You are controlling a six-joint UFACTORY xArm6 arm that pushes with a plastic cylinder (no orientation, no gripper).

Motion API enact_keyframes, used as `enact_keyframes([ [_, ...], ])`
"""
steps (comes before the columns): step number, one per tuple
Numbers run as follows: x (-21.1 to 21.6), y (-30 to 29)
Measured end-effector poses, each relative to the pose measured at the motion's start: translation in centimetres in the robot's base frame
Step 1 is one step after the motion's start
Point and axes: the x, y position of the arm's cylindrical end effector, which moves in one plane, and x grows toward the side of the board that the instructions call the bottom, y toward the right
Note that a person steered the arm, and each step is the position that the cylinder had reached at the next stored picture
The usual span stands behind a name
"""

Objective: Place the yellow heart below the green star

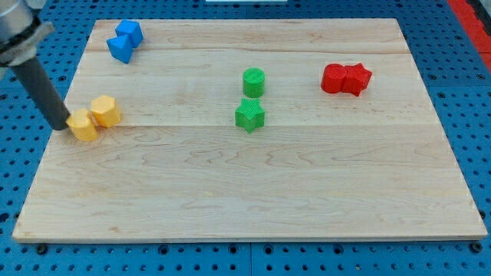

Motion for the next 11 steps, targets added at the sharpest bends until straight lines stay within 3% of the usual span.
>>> enact_keyframes([
  [1, -0.8, 8.6],
  [3, 0.2, 16.4],
  [4, 2.1, 12.9],
  [7, 4.5, 19.5],
  [9, 8.2, 22.6],
  [11, 8.2, 24.2],
])
